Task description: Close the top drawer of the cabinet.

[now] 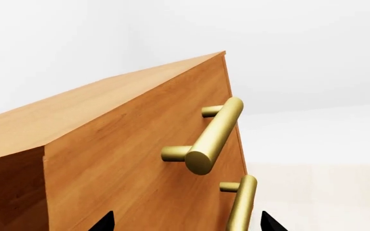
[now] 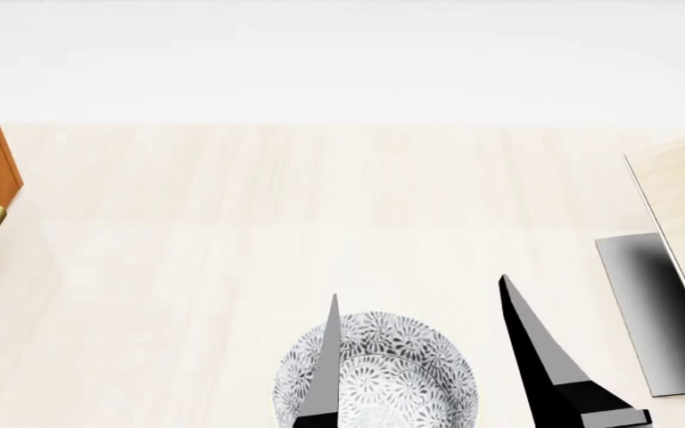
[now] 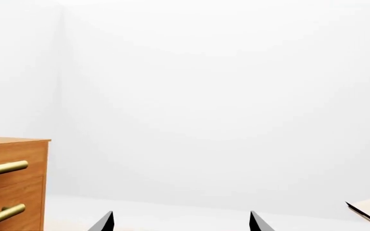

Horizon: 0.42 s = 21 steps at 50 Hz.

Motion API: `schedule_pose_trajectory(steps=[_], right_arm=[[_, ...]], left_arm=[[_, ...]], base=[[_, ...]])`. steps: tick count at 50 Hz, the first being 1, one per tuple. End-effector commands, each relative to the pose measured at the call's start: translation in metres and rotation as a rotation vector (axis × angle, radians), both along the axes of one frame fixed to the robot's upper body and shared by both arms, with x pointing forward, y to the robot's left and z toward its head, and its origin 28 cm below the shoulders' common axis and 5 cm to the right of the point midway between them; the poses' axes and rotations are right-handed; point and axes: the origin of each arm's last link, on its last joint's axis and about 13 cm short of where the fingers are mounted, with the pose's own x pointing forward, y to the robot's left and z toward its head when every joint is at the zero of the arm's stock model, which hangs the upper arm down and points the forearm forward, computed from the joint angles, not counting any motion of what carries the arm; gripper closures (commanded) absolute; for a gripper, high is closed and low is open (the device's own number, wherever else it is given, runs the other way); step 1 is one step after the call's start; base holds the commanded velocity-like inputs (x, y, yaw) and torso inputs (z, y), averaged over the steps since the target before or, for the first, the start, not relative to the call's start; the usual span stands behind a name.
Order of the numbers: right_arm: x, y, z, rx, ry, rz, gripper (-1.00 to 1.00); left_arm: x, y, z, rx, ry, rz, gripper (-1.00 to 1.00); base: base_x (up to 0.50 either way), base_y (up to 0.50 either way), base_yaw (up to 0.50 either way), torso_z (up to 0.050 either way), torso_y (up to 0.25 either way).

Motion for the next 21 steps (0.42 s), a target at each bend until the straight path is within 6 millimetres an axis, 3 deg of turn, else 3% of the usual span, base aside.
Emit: schedule_pose_trajectory(steps=[1, 21], right_arm=[[-0.0006, 0.0003, 0.0006, -0.004, 0.0, 0.002, -1.0], [-0.0009, 0.0011, -0.0002, -0.008, 0.001, 0.007, -1.0]], left_arm=[[-0.0099, 0.019, 0.0012, 0.044, 0.019, 0.095, -1.0], [-0.0146, 0.0252, 0.0023, 0.061, 0.03, 0.117, -1.0]], base=[[0.0, 0.0, 0.0, 0.0, 0.0], [0.0, 0.0, 0.0, 0.0, 0.001]])
